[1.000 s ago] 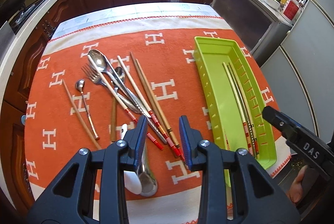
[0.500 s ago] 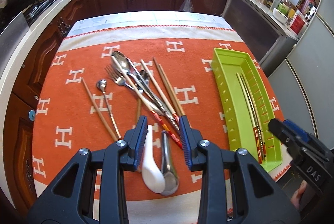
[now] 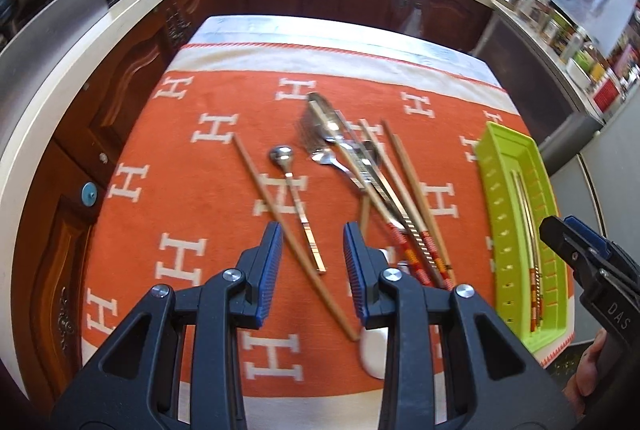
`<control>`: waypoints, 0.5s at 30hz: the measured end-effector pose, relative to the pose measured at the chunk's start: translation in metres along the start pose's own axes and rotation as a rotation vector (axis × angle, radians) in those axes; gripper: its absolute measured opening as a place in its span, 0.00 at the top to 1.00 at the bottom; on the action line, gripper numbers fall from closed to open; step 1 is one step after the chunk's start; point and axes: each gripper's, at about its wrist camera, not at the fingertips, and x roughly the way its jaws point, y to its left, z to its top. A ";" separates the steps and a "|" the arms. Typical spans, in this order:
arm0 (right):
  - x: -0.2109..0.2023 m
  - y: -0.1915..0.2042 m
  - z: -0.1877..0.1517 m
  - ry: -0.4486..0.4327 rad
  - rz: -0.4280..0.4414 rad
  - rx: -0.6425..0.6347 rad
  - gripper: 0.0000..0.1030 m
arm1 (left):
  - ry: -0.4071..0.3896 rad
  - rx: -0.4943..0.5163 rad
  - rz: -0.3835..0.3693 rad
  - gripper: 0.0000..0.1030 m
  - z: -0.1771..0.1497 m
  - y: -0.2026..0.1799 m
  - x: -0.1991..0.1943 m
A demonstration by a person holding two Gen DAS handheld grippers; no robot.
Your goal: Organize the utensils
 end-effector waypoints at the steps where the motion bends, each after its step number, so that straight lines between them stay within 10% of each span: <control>1: 0.006 0.005 0.002 0.007 0.007 -0.015 0.41 | 0.005 -0.012 0.000 0.73 0.000 0.007 0.003; 13: 0.089 0.052 0.018 0.128 0.107 -0.169 0.45 | 0.107 -0.129 -0.063 0.73 -0.009 0.047 0.057; 15: 0.104 0.060 0.018 0.156 0.138 -0.203 0.58 | 0.122 -0.141 -0.067 0.73 -0.010 0.048 0.066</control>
